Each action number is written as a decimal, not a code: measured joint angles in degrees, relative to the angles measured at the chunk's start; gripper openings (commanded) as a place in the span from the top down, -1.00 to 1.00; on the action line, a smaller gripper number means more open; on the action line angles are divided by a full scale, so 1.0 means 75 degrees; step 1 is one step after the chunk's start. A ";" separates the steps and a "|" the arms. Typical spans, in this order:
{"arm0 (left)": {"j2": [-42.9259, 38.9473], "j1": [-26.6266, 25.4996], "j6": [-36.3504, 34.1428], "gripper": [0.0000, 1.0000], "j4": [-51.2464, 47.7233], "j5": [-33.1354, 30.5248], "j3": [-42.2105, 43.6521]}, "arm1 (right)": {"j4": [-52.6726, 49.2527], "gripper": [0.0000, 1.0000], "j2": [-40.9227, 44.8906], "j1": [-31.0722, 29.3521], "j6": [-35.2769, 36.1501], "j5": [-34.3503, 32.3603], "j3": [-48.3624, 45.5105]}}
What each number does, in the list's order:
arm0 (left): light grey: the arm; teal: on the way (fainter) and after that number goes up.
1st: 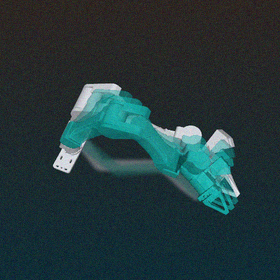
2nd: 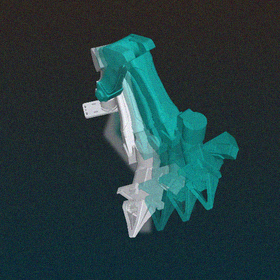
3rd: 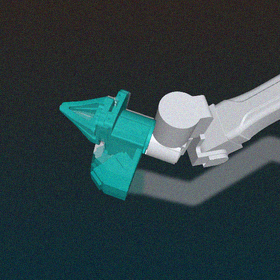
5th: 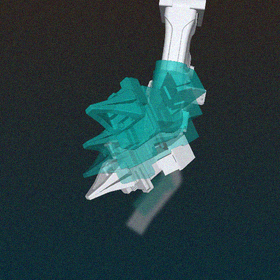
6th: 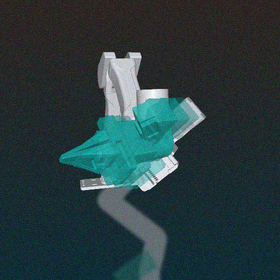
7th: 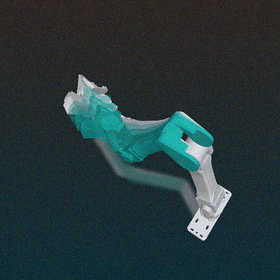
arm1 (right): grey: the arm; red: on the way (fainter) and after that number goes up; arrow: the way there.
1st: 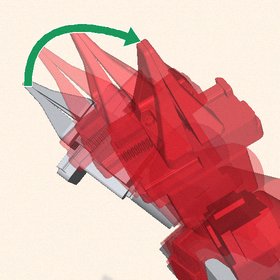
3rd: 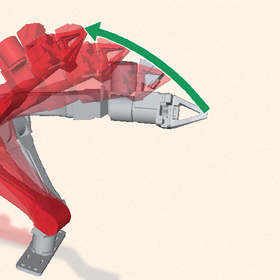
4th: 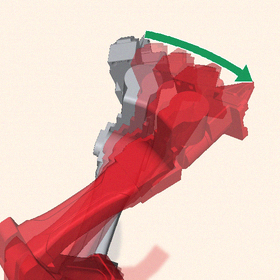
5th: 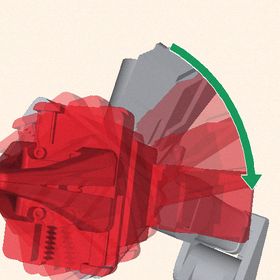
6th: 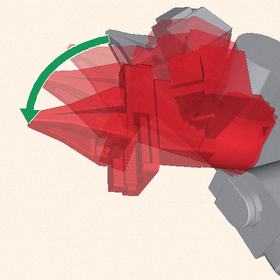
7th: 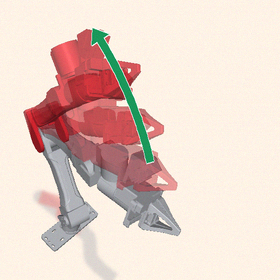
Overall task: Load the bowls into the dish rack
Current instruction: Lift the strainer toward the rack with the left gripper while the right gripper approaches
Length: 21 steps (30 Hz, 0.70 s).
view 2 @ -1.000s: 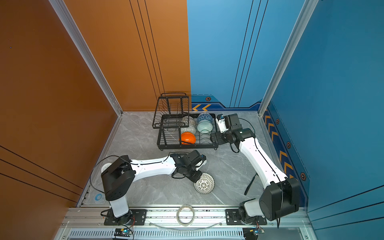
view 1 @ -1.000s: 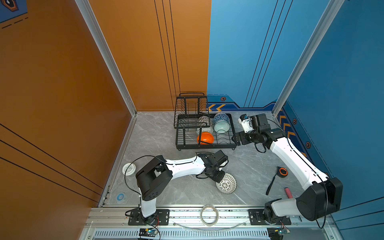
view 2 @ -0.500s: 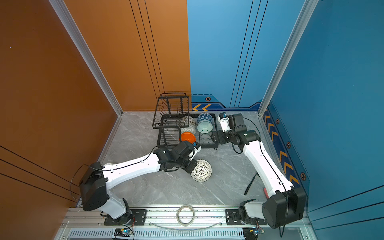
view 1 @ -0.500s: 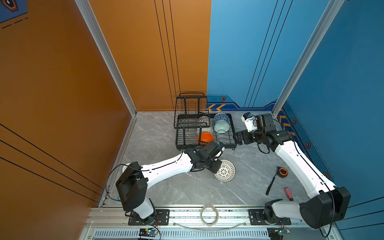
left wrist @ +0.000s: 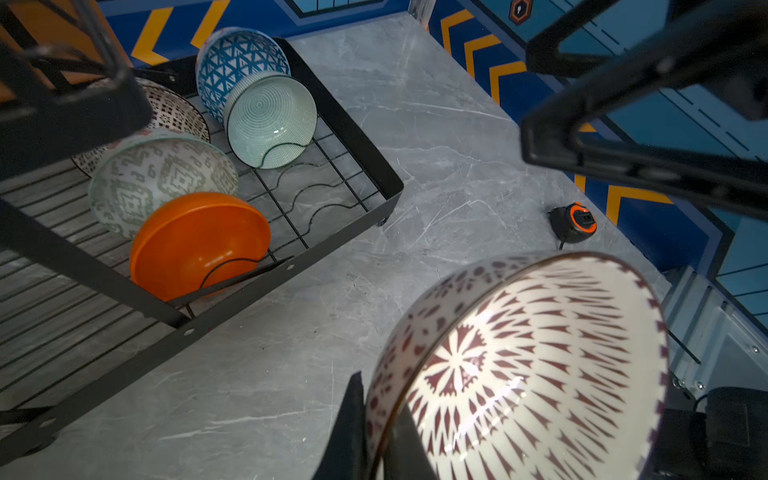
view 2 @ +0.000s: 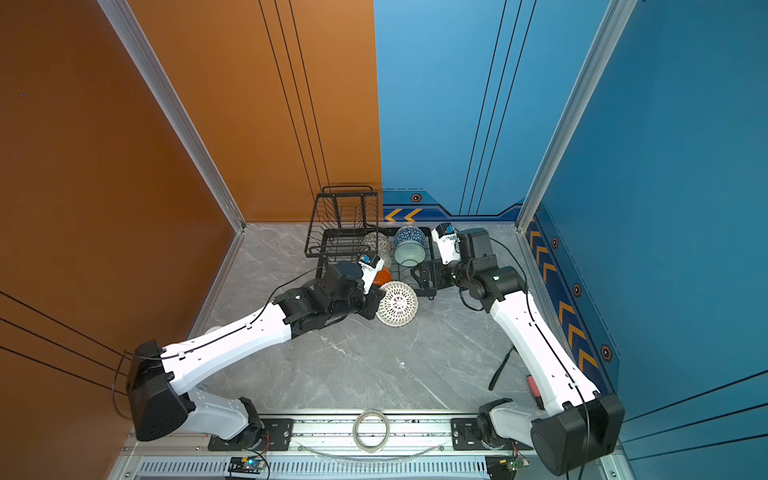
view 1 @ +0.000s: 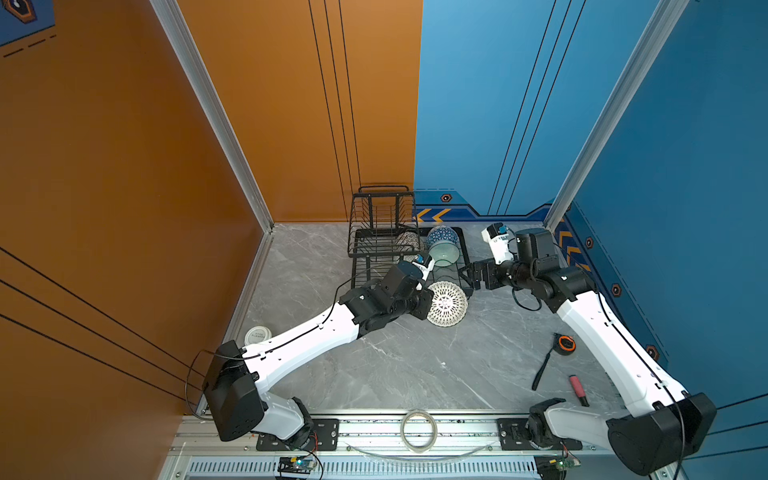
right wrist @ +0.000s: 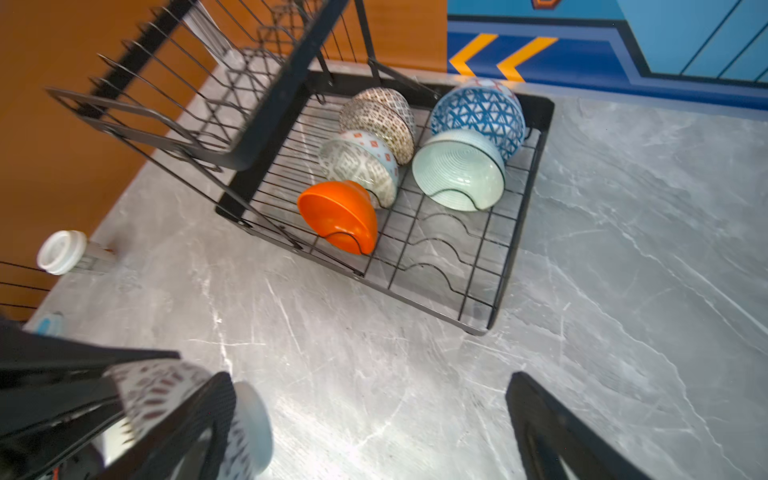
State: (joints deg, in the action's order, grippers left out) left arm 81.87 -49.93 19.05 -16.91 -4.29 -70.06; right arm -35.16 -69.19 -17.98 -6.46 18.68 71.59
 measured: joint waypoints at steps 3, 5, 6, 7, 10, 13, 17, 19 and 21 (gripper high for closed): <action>-0.0026 0.0111 -0.0026 1.00 0.0143 -0.0067 0.0000 | 0.0166 -1.00 0.0367 -0.0198 -0.0239 0.0102 -0.0125; -0.0026 0.0163 -0.0032 1.00 0.0169 -0.0070 0.0000 | 0.0227 -1.00 0.0498 -0.0335 -0.0361 0.0105 -0.0198; -0.0026 0.0166 -0.0055 1.00 0.0184 -0.0070 0.0000 | 0.0248 -1.00 0.0539 -0.0423 -0.0417 0.0096 -0.0239; -0.0026 0.0166 -0.0061 1.00 0.0198 -0.0073 0.0000 | 0.0259 -1.00 0.0554 -0.0495 -0.0472 0.0085 -0.0280; -0.0026 0.0166 -0.0111 1.00 0.0341 -0.0090 0.0000 | 0.0367 -1.00 0.0560 -0.0729 -0.0641 0.0006 -0.0431; -0.0026 0.0166 -0.0143 1.00 0.0510 -0.0128 0.0000 | 0.0437 -0.94 0.0542 -0.0871 -0.0790 -0.0119 -0.0525; -0.0026 0.0172 -0.0169 1.00 0.0638 -0.0230 0.0000 | 0.0577 -0.80 0.0434 -0.0953 -0.1035 -0.0245 -0.0530; -0.0026 0.0172 -0.0172 1.00 0.0717 -0.0262 0.0000 | 0.0635 -0.72 0.0379 -0.0962 -0.1151 -0.0323 -0.0557; -0.0026 0.0172 -0.0172 1.00 0.0775 -0.0303 0.0000 | 0.0737 -0.67 0.0341 -0.0965 -0.1268 -0.0344 -0.0618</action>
State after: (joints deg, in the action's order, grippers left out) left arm 81.67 -48.64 17.76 -11.09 -6.57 -70.06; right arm -29.63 -66.63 -25.21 -15.97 16.10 66.96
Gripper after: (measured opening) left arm 0.097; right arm 0.857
